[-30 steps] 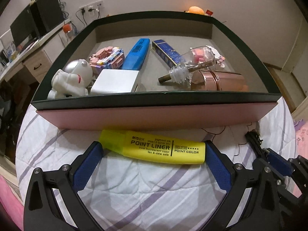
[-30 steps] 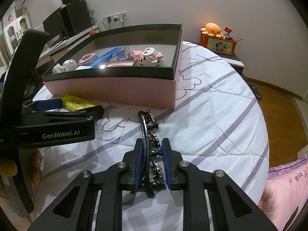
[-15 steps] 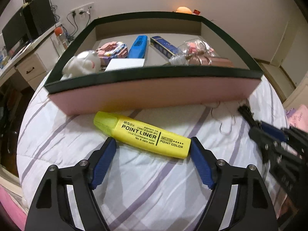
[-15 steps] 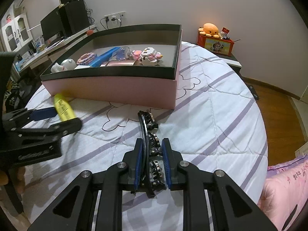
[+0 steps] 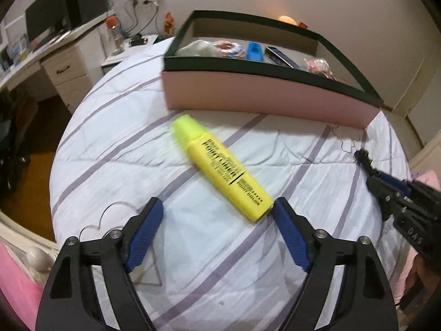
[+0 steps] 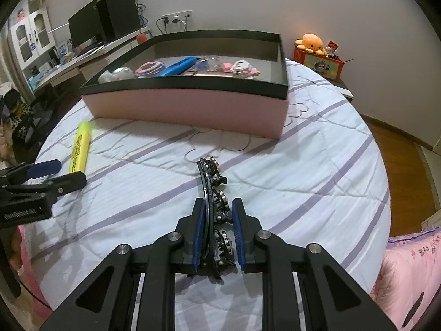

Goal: Organize rigid objects
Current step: 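Grasp the yellow highlighter with the left tool while the right tool holds the hair clip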

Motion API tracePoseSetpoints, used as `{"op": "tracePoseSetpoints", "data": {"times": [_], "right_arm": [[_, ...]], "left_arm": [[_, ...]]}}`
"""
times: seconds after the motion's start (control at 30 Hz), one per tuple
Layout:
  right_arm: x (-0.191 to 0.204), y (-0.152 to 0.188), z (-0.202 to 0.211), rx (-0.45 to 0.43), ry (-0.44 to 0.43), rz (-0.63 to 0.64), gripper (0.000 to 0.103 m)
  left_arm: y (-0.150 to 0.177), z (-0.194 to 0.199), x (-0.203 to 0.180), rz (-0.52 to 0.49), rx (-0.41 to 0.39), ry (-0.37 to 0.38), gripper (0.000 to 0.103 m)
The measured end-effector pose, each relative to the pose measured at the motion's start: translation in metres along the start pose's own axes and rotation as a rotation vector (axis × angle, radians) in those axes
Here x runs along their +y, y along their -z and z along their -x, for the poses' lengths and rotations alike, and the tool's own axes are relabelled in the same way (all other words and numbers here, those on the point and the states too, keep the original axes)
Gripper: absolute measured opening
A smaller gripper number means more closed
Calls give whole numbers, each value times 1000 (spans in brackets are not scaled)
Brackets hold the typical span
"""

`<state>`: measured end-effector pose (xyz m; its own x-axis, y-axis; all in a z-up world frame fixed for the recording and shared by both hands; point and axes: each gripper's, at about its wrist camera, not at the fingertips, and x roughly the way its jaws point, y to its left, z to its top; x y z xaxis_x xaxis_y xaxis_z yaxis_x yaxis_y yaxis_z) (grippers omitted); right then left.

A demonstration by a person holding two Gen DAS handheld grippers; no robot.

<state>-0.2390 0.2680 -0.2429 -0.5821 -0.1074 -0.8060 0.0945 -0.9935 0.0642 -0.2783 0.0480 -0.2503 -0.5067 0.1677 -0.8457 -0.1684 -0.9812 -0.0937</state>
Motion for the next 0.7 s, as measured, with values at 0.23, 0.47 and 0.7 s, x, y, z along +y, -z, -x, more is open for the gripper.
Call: {"op": "tracePoseSetpoints", "data": {"times": [0.23,0.47,0.7], "right_arm": [[8,3,1,15,-9,17,20],[6,2,0,20,-23,8,20],[8,1,0,14,-31,8,20]], "left_arm": [[-14,-7,4,117,4,23,95],[-14,-12,-5,38,-32,-66,46],[1,2,2,-99,-25,-43,25]]}}
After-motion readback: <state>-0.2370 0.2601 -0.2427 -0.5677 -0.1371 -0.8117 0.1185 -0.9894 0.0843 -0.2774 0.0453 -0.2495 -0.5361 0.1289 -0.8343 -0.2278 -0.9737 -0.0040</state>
